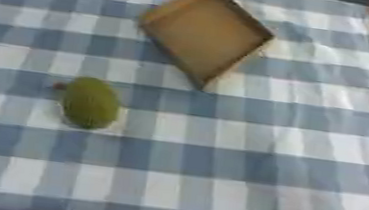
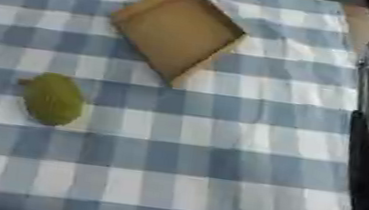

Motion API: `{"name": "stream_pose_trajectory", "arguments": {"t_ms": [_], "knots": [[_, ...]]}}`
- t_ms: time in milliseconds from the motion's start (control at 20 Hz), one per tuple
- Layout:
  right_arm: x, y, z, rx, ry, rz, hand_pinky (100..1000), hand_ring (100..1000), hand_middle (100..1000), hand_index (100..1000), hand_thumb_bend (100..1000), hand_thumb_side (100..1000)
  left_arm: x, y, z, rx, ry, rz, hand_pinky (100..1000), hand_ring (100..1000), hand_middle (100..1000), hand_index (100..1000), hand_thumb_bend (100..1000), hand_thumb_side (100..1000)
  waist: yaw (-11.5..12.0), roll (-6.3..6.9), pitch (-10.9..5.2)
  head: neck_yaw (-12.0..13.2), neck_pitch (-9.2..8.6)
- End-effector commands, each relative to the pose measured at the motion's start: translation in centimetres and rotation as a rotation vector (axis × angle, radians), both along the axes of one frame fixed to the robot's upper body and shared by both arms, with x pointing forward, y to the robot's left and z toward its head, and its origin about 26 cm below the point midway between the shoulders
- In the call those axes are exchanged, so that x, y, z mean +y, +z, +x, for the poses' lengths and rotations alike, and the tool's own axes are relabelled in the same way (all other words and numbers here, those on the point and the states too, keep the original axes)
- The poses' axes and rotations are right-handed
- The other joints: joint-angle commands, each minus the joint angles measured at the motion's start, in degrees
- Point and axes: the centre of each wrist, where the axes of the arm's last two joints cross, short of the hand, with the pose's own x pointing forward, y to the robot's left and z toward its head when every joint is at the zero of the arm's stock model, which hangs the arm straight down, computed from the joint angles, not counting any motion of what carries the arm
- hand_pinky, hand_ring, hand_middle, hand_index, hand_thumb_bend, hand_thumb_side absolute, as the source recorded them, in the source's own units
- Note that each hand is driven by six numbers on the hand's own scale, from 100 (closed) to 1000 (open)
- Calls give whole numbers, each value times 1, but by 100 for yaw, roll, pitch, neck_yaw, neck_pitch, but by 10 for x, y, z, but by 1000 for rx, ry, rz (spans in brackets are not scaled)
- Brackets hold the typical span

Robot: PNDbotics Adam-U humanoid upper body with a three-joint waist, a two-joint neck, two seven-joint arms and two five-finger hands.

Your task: Pick up objects on the table and place them in the box.

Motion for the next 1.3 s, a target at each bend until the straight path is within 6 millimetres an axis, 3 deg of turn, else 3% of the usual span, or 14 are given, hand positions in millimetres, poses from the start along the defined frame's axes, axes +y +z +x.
{"name": "stream_pose_trajectory", "arguments": {"t_ms": [50,450,700,950,1300], "knots": [[-1,8,-4,-32,4,-10,870,903,650,835,100,525,0,8,-4,-32,0,20,649,555,520,745,100,458,-6,29,-142,12,36],[-2,9,-4,-34,2,-11,870,903,650,835,100,525,0,9,-4,-31,-2,26,651,558,524,749,100,460,-40,44,-134,-27,-9],[-4,12,-5,-47,-13,-5,869,906,655,835,100,525,3,11,-5,-27,34,98,674,596,572,791,100,454,-31,48,-95,-128,-44],[-7,14,-6,-50,-29,-17,869,904,653,835,100,524,16,17,-9,87,175,361,769,686,640,835,100,443,13,104,-95,-157,-33],[-12,17,-8,-47,-53,-70,866,897,653,835,100,523,17,28,-14,300,281,890,800,723,703,878,100,544,-21,166,-101,-179,2]]}}
